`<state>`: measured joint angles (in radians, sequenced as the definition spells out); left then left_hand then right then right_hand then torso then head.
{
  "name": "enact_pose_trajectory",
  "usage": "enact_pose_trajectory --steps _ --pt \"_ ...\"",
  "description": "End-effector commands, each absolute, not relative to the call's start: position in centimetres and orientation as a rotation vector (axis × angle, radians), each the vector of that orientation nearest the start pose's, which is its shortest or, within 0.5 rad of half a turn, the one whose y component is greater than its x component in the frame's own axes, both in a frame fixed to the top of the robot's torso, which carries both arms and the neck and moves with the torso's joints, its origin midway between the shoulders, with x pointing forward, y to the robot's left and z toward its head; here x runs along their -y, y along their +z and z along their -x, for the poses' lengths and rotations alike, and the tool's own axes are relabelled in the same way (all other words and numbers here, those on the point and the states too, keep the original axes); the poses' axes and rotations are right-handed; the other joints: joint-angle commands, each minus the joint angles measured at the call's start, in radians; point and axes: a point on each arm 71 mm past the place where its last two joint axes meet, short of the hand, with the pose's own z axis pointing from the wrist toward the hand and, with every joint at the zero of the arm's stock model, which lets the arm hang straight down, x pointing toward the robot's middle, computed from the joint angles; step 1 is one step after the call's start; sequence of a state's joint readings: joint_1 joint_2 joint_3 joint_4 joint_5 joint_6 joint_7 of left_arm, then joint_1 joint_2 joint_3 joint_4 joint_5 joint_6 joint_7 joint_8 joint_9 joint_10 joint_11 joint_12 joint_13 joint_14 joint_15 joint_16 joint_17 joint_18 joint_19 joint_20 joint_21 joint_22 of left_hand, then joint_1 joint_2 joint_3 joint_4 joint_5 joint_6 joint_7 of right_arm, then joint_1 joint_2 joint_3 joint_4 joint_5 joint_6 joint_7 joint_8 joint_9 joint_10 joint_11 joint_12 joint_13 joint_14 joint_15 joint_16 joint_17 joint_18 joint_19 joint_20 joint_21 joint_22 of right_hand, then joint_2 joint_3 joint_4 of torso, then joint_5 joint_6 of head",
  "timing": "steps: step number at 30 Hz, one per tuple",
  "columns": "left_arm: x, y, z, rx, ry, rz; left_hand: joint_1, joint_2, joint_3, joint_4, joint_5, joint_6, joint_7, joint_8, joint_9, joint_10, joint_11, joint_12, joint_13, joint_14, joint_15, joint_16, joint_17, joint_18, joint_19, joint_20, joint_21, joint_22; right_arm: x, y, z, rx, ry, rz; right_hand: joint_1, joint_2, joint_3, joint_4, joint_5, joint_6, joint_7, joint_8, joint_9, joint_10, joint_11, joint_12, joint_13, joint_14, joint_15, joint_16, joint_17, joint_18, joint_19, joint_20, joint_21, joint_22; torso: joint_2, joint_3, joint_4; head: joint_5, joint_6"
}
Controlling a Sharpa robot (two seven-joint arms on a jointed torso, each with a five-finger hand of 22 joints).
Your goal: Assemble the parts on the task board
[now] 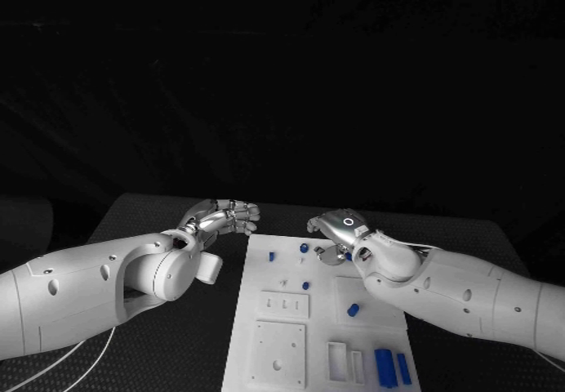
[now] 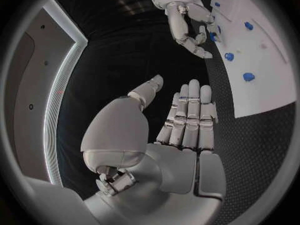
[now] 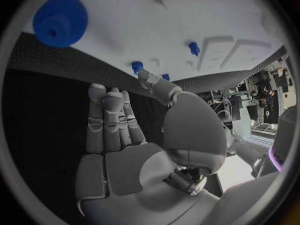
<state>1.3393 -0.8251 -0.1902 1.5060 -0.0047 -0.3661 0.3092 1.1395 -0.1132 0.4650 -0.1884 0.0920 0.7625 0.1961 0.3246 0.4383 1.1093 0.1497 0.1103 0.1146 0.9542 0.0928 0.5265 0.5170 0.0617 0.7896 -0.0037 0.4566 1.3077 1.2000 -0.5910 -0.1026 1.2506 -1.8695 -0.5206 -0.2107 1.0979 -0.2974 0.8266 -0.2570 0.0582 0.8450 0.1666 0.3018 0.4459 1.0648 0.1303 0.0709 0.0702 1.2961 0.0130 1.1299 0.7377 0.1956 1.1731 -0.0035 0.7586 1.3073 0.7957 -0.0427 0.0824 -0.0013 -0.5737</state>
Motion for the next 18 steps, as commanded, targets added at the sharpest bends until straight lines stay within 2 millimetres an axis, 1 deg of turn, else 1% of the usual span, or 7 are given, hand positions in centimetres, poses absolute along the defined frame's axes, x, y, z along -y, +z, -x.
enact_pose_trajectory --steps 1,7,10,14,15,17,18 --pt "-21.3 -16.9 -50.1 -1.515 -1.407 1.065 -0.013 0.0 0.003 -0.005 0.006 -0.005 0.005 -0.006 -0.001 -0.007 0.002 -0.005 -0.001 -0.003 0.005 -0.007 0.001 0.012 -0.004 0.001 0.007 0.019 15.8 -19.2 -51.8 -1.364 0.443 0.377 -0.008 -0.003 0.012 0.003 -0.002 0.014 -0.001 0.009 0.002 0.032 -0.002 0.013 0.005 0.005 0.001 -0.003 -0.002 0.066 0.002 0.001 -0.004 0.004 -0.003 0.0063 -0.0134 -0.001 0.014" --pt "-21.8 -17.0 -50.5 -1.506 -1.397 1.067 -0.013 0.0 0.004 -0.006 0.006 -0.003 0.005 -0.005 -0.001 -0.006 0.002 -0.006 -0.001 -0.003 0.005 -0.007 0.001 0.013 -0.004 0.001 0.007 0.019 18.6 -18.1 -51.6 -1.444 0.428 0.335 -0.011 -0.002 0.008 0.007 -0.006 0.031 0.001 0.018 0.002 0.119 -0.032 0.058 0.025 0.007 -0.028 0.005 -0.006 0.066 0.011 -0.004 0.0 0.008 -0.01 0.0145 -0.0348 0.002 0.023" --pt "-21.8 -17.0 -50.6 -1.506 -1.398 1.065 -0.013 0.001 0.005 -0.007 0.006 -0.003 0.005 -0.005 0.0 -0.005 0.001 -0.006 -0.001 -0.003 0.005 -0.007 0.001 0.013 -0.004 0.001 0.007 0.019 20.2 -18.2 -51.8 -1.499 0.422 0.299 -0.04 -0.002 -0.048 0.011 -0.002 0.046 -0.006 0.026 0.004 0.241 -0.076 0.137 0.08 0.019 -0.071 0.041 0.016 0.066 0.04 -0.014 0.023 0.019 -0.014 0.0202 -0.047 0.003 0.025" --pt "-21.9 -17.0 -50.7 -1.506 -1.398 1.065 -0.013 0.001 0.005 -0.007 0.006 -0.002 0.004 -0.004 0.0 -0.005 0.001 -0.006 -0.001 -0.003 0.005 -0.007 0.001 0.013 -0.004 0.001 0.007 0.019 21.6 -18.8 -52.4 -1.572 0.415 0.259 -0.045 0.0 -0.095 0.007 -0.003 0.05 -0.034 0.027 0.007 0.342 -0.107 0.254 0.172 0.012 -0.089 0.057 0.03 0.066 0.048 -0.022 0.03 0.019 -0.015 0.026 -0.0549 0.003 0.027" --pt "-21.9 -17.1 -50.7 -1.506 -1.398 1.065 -0.013 0.001 0.005 -0.007 0.006 -0.002 0.004 -0.004 0.0 -0.004 0.001 -0.006 -0.001 -0.003 0.005 -0.007 0.001 0.013 -0.004 0.001 0.007 0.019 21.8 -18.9 -52.5 -1.593 0.414 0.25 -0.043 0.002 -0.117 -0.001 -0.001 0.051 -0.036 0.026 0.008 0.331 -0.12 0.324 0.236 0.009 -0.105 0.06 0.034 0.066 0.05 -0.025 0.03 0.017 -0.015 0.0276 -0.0563 0.004 0.027" --pt "-21.9 -17.1 -50.7 -1.507 -1.399 1.065 -0.013 0.001 0.005 -0.007 0.006 -0.002 0.004 -0.004 0.0 -0.004 0.001 -0.006 -0.001 -0.003 0.005 -0.007 0.002 0.013 -0.004 0.001 0.007 0.019 22.1 -19.1 -52.7 -1.612 0.413 0.247 -0.042 0.005 -0.135 0.001 0.002 0.044 -0.042 0.02 0.007 0.329 -0.119 0.441 0.334 0.01 -0.114 0.068 0.041 0.066 0.058 -0.029 0.034 0.017 -0.014 0.0308 -0.0588 0.005 0.025" --pt "-21.9 -17.1 -50.7 -1.507 -1.399 1.065 -0.013 0.001 0.005 -0.007 0.006 -0.002 0.004 -0.004 0.0 -0.004 0.001 -0.006 -0.001 -0.003 0.005 -0.007 0.002 0.013 -0.004 0.001 0.007 0.019 22.2 -19.2 -52.8 -1.626 0.414 0.244 -0.04 0.006 -0.165 -0.012 0.005 0.037 -0.045 0.013 0.006 0.298 -0.118 0.626 0.489 0.016 -0.124 0.093 0.061 0.066 0.07 -0.035 0.047 0.023 -0.014 0.0316 -0.0591 0.005 0.024"
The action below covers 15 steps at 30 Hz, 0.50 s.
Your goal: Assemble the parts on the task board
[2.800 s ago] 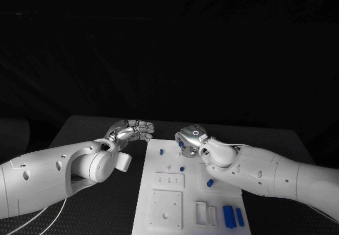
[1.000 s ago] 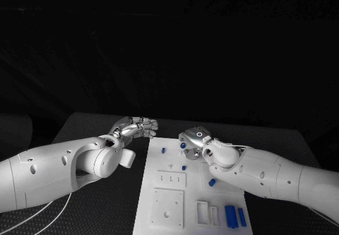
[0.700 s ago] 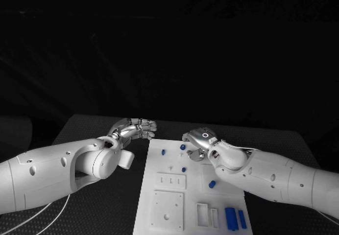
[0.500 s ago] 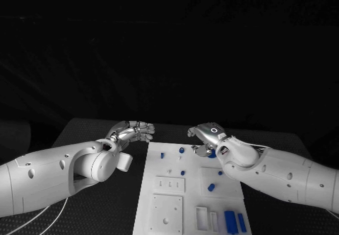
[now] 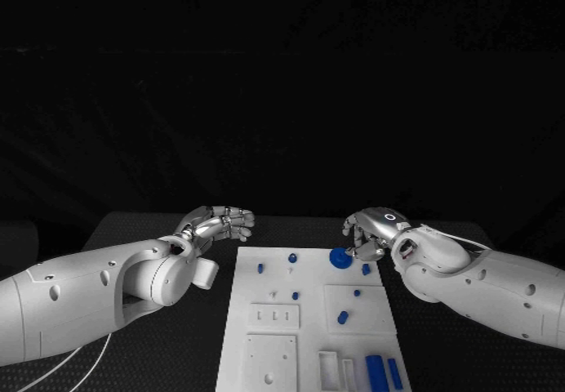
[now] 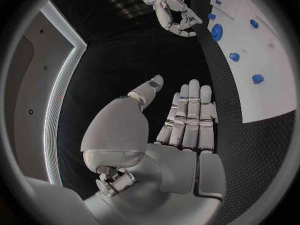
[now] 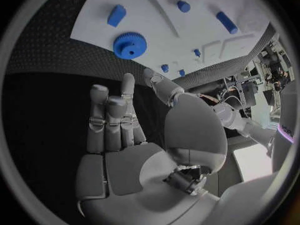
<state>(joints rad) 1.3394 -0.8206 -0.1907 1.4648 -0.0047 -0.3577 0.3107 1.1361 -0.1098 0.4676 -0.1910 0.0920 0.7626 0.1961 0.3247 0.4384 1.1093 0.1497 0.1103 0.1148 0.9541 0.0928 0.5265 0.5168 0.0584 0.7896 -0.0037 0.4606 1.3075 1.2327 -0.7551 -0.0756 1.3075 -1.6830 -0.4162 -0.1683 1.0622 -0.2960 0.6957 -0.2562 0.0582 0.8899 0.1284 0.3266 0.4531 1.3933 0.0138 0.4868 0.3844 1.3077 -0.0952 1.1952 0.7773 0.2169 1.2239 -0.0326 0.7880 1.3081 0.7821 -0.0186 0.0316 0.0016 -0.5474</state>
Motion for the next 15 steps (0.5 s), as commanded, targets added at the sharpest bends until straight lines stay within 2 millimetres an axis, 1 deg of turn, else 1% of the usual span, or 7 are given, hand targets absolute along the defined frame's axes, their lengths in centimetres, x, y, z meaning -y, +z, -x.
enact_pose_trajectory --steps 1,2,4,6,8,12,15 --pt "-21.8 -17.1 -50.8 -1.507 -1.399 1.064 -0.01 -0.002 0.003 -0.005 0.006 -0.002 0.004 -0.004 0.0 -0.004 0.001 -0.006 -0.001 -0.003 0.005 -0.007 0.002 0.016 -0.004 0.001 0.003 0.019 22.3 -19.4 -52.9 -1.642 0.418 0.236 -0.002 -0.007 -0.026 0.001 0.009 -0.006 -0.009 -0.014 -0.001 -0.12 -0.005 0.312 0.277 0.001 -0.004 0.045 0.039 0.045 0.027 -0.01 0.025 0.022 0.0 0.0088 -0.0085 0.002 -0.002" --pt "-21.8 -17.1 -50.8 -1.507 -1.398 1.064 -0.01 -0.002 0.003 -0.005 0.006 -0.002 0.004 -0.004 0.0 -0.004 0.001 -0.006 -0.001 -0.003 0.005 -0.007 0.002 0.016 -0.004 0.001 0.003 0.019 22.4 -19.5 -53.1 -1.652 0.422 0.226 -0.014 -0.001 -0.031 0.01 0.003 -0.007 0.004 -0.019 -0.002 -0.213 0.004 0.443 0.404 -0.01 -0.008 0.059 0.059 0.045 0.022 -0.011 0.035 0.025 0.0 0.0109 -0.0088 0.002 -0.001" --pt "-21.8 -17.1 -50.8 -1.508 -1.398 1.064 -0.01 -0.002 0.003 -0.005 0.006 -0.002 0.004 -0.004 0.0 -0.004 0.001 -0.006 -0.001 -0.003 0.005 -0.007 0.002 0.016 -0.004 0.001 0.003 0.019 22.4 -19.7 -53.5 -1.661 0.418 0.222 -0.014 0.005 -0.022 0.026 0.013 -0.007 0.003 -0.026 -0.003 -0.281 0.007 0.588 0.538 -0.017 0.011 0.079 0.09 0.045 0.019 -0.014 0.057 0.025 0.0 0.013 -0.008 0.001 -0.003" --pt "-21.7 -17.1 -50.8 -1.509 -1.402 1.062 -0.01 -0.002 0.003 -0.005 0.006 -0.002 0.004 -0.004 0.0 -0.004 0.001 -0.006 -0.001 -0.003 0.005 -0.007 0.002 0.016 -0.004 0.001 0.003 0.019 22.4 -20.0 -53.8 -1.671 0.415 0.221 -0.015 0.005 -0.024 0.031 0.026 -0.01 0.01 -0.03 -0.004 -0.298 0.01 0.637 0.582 -0.019 0.009 0.087 0.107 0.045 0.016 -0.017 0.073 0.024 0.001 0.0151 -0.006 -0.002 -0.004" --pt "-21.6 -17.1 -50.9 -1.51 -1.402 1.062 -0.01 -0.002 0.003 -0.005 0.006 -0.002 0.004 -0.004 0.0 -0.004 0.001 -0.006 -0.001 -0.003 0.005 -0.007 0.002 0.016 -0.004 0.001 0.003 0.019 22.3 -20.2 -54.1 -1.678 0.413 0.216 -0.013 0.006 -0.023 0.036 0.027 -0.011 0.011 -0.032 -0.004 -0.299 0.011 0.659 0.601 -0.019 0.01 0.092 0.117 0.045 0.016 -0.019 0.083 0.024 0.002 0.0171 -0.0029 -0.005 -0.004" --pt "-21.5 -17.2 -50.9 -1.512 -1.403 1.062 -0.01 -0.002 0.004 -0.005 0.006 -0.002 0.004 -0.004 0.0 -0.004 0.001 -0.007 -0.001 -0.003 0.005 -0.007 0.002 0.016 -0.005 0.001 0.003 0.019 22.2 -20.8 -54.6 -1.691 0.405 0.22 -0.011 0.01 -0.023 0.041 0.039 -0.015 0.013 -0.037 -0.004 -0.301 0.014 0.683 0.621 -0.018 0.013 0.098 0.13 0.045 0.016 -0.022 0.096 0.024 0.002 0.0195 0.0009 -0.006 -0.011" --pt "-21.5 -17.2 -50.9 -1.514 -1.405 1.062 -0.01 -0.002 0.004 -0.006 0.006 -0.002 0.004 -0.004 0.0 -0.004 0.001 -0.007 -0.001 -0.003 0.005 -0.007 0.002 0.016 -0.005 0.001 0.004 0.019 22.0 -21.2 -54.6 -1.701 0.408 0.223 -0.011 0.014 -0.024 0.043 0.044 -0.018 0.013 -0.039 -0.004 -0.301 0.013 0.694 0.63 -0.018 0.012 0.1 0.137 0.045 0.016 -0.024 0.104 0.024 0.004 0.0196 0.0061 -0.011 -0.012"
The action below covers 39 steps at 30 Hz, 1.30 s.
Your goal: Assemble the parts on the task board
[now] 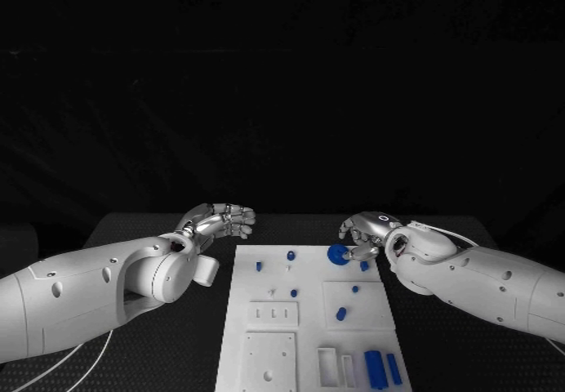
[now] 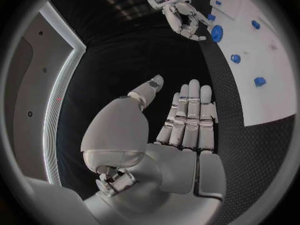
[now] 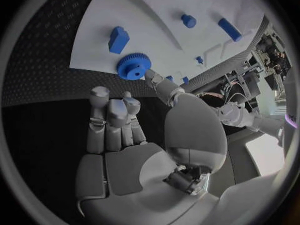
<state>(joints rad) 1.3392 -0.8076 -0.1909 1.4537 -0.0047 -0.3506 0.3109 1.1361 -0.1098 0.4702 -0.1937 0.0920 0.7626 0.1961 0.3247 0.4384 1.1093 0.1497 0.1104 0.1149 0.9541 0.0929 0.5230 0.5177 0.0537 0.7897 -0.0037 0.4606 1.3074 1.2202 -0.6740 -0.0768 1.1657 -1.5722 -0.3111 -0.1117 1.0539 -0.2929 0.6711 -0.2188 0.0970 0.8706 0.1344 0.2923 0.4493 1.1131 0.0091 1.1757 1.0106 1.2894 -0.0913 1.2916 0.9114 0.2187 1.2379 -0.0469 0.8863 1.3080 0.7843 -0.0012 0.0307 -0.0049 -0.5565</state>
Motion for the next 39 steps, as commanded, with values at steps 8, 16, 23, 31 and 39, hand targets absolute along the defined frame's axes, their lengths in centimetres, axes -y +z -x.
enact_pose_trajectory --steps 8,16,23,31,39 --pt "-21.5 -17.2 -50.7 -1.514 -1.405 1.062 -0.011 -0.001 0.002 -0.004 0.006 -0.002 0.004 -0.005 0.0 -0.004 0.001 -0.007 -0.001 -0.004 0.005 -0.004 0.001 0.02 -0.005 0.001 0.004 0.019 21.8 -21.9 -54.6 -1.724 0.408 0.229 0.0 0.023 0.002 0.01 0.012 0.009 0.004 -0.002 0.002 -0.017 0.016 0.025 0.019 0.002 0.007 0.01 0.016 0.043 0.003 -0.012 0.022 0.024 0.011 0.0035 0.0116 -0.006 -0.01" --pt "-21.4 -17.1 -50.7 -1.516 -1.409 1.059 -0.011 -0.001 0.002 -0.004 0.006 -0.002 0.004 -0.005 0.0 -0.004 0.001 -0.008 -0.001 -0.004 0.005 -0.004 0.001 0.02 -0.005 0.001 0.004 0.019 22.1 -22.2 -54.7 -1.734 0.394 0.227 0.004 0.036 0.01 0.013 0.014 0.017 0.002 0.002 0.004 -0.016 0.014 0.035 0.028 0.002 0.005 0.012 0.025 0.043 0.001 -0.014 0.031 0.023 0.013 0.0036 0.0121 -0.007 -0.013" --pt "-21.3 -17.2 -50.7 -1.517 -1.409 1.058 -0.011 -0.001 0.002 -0.004 0.006 -0.002 0.004 -0.005 0.0 -0.004 0.001 -0.008 -0.001 -0.004 0.005 -0.004 0.002 0.02 -0.005 0.001 0.004 0.019 22.3 -22.3 -54.8 -1.742 0.388 0.228 0.009 0.047 0.02 0.018 0.009 0.02 0.001 0.003 0.005 -0.017 0.013 0.036 0.03 0.002 0.005 0.012 0.027 0.043 -0.001 -0.014 0.033 0.023 0.013 0.0024 0.0118 -0.01 -0.019" --pt "-21.3 -17.2 -50.8 -1.516 -1.408 1.059 -0.013 -0.001 0.002 -0.004 0.006 -0.002 0.005 -0.005 0.0 -0.004 0.002 -0.009 -0.001 -0.004 0.005 -0.004 0.002 0.02 -0.005 0.002 0.004 0.019 22.7 -22.4 -54.9 -1.754 0.38 0.228 0.016 0.055 0.052 0.031 -0.005 0.023 0.002 0.002 0.005 -0.02 0.013 0.037 0.034 0.002 0.005 0.009 0.034 0.043 -0.006 -0.012 0.04 0.022 0.01 0.0027 0.0108 -0.01 -0.025" --pt "-21.4 -17.2 -50.8 -1.516 -1.406 1.06 -0.013 -0.001 0.003 -0.004 0.006 -0.003 0.005 -0.005 0.0 -0.004 0.002 -0.009 -0.001 -0.004 0.005 -0.004 0.002 0.02 -0.006 0.002 0.004 0.019 22.7 -22.7 -54.7 -1.769 0.382 0.24 0.03 0.06 0.084 0.022 0.053 0.025 0.001 0.001 0.006 -0.022 0.013 0.036 0.037 0.003 0.004 0.005 0.043 0.043 -0.013 -0.011 0.05 0.022 0.009 0.0024 0.0103 -0.011 -0.026"
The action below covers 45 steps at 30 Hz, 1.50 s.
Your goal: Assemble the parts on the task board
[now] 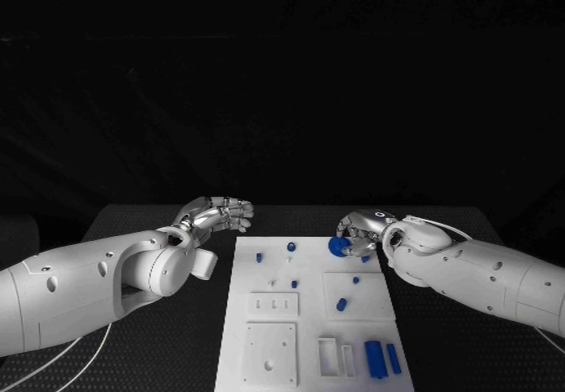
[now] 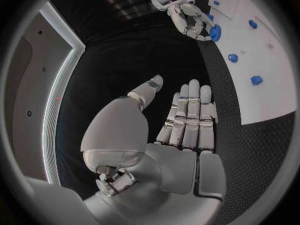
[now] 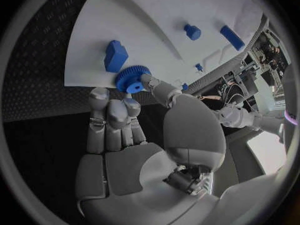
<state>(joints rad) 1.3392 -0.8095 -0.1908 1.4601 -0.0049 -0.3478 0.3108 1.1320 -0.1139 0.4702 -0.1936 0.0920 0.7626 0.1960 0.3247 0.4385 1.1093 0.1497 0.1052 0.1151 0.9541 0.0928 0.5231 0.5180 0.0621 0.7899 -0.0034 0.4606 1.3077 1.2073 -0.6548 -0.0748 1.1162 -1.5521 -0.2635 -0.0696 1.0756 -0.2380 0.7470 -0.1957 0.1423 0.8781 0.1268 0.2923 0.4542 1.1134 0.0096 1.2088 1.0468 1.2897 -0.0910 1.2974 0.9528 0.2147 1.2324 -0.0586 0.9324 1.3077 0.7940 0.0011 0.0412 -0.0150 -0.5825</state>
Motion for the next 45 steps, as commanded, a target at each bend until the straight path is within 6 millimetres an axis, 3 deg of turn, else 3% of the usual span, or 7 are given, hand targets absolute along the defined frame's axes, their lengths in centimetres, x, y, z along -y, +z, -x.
enact_pose_trajectory --steps 1,8,14,25,37,45 --pt "-21.4 -17.2 -50.8 -1.516 -1.406 1.06 -0.009 0.003 0.003 -0.004 0.006 -0.003 0.005 -0.005 0.0 -0.004 0.002 -0.004 -0.001 -0.004 0.005 -0.004 0.001 0.012 -0.006 0.001 0.004 0.019 22.6 -22.7 -54.7 -1.77 0.382 0.242 0.011 0.006 0.011 -0.003 0.012 0.018 0.008 0.001 0.001 -0.022 0.012 0.003 0.001 0.002 0.004 -0.001 0.002 0.047 -0.008 0.001 0.004 0.022 0.0 0.0003 -0.0003 -0.001 0.0" --pt "-21.3 -17.2 -50.7 -1.517 -1.408 1.059 -0.009 0.003 0.003 -0.005 0.006 -0.003 0.005 -0.005 0.0 -0.003 0.001 -0.005 -0.001 -0.004 0.005 -0.004 0.002 0.012 -0.006 0.001 0.004 0.019 22.3 -23.1 -54.6 -1.76 0.375 0.272 0.023 0.012 0.024 -0.016 0.023 0.025 0.007 0.004 0.003 -0.022 0.011 0.002 0.002 0.003 0.003 -0.005 0.005 0.047 -0.012 0.002 0.008 0.021 0.0 0.0002 0.0004 -0.002 0.001" --pt "-21.3 -17.2 -50.7 -1.517 -1.407 1.06 -0.01 0.003 0.004 -0.005 0.006 -0.003 0.005 -0.005 0.0 -0.003 0.001 -0.005 -0.001 -0.004 0.005 -0.004 0.002 0.012 -0.006 0.001 0.004 0.019 22.0 -23.3 -54.5 -1.742 0.359 0.285 0.015 0.021 0.035 -0.011 -0.006 0.063 0.0 0.022 0.011 -0.017 0.005 0.0 0.001 0.005 -0.002 -0.009 0.01 0.047 -0.013 0.006 0.014 0.02 0.0 -0.0007 0.0007 -0.003 -0.002" --pt "-21.3 -17.2 -50.7 -1.518 -1.404 1.061 -0.01 0.004 0.004 -0.006 0.006 -0.003 0.005 -0.005 0.0 -0.003 0.002 -0.006 -0.001 -0.004 0.005 -0.004 0.002 0.012 -0.006 0.001 0.005 0.019 21.9 -23.7 -54.5 -1.73 0.31 0.312 -0.033 -0.004 0.012 0.023 -0.043 0.087 -0.01 0.029 0.015 -0.01 -0.005 -0.005 -0.001 0.009 -0.011 -0.014 0.017 0.047 -0.011 0.006 0.021 0.019 -0.001 -0.0022 0.0015 -0.003 -0.004" --pt "-21.4 -17.2 -50.7 -1.516 -1.399 1.063 -0.01 0.005 0.006 -0.006 0.006 -0.003 0.005 -0.005 0.0 -0.003 0.002 -0.006 -0.001 -0.004 0.005 -0.004 0.002 0.012 -0.006 0.001 0.005 0.019 21.7 -23.4 -54.1 -1.682 0.295 0.343 -0.029 0.026 0.035 0.044 -0.059 0.13 -0.025 0.048 0.026 0.0 -0.018 -0.009 -0.002 0.012 -0.023 -0.018 0.023 0.047 -0.012 0.004 0.022 0.018 -0.001 -0.0014 -0.0005 -0.002 -0.004" --pt "-21.4 -17.2 -50.7 -1.515 -1.397 1.064 -0.009 0.006 0.007 -0.007 0.007 -0.002 0.005 -0.005 0.001 -0.002 0.002 -0.007 -0.001 -0.004 0.005 -0.004 0.003 0.012 -0.006 0.001 0.005 0.019 20.9 -22.4 -53.3 -1.588 0.273 0.353 -0.035 0.019 0.042 0.053 -0.066 0.137 -0.028 0.049 0.029 0.006 -0.022 -0.011 -0.003 0.013 -0.027 -0.019 0.026 0.047 -0.01 0.003 0.025 0.018 -0.002 -0.0011 -0.0003 -0.001 0.0"
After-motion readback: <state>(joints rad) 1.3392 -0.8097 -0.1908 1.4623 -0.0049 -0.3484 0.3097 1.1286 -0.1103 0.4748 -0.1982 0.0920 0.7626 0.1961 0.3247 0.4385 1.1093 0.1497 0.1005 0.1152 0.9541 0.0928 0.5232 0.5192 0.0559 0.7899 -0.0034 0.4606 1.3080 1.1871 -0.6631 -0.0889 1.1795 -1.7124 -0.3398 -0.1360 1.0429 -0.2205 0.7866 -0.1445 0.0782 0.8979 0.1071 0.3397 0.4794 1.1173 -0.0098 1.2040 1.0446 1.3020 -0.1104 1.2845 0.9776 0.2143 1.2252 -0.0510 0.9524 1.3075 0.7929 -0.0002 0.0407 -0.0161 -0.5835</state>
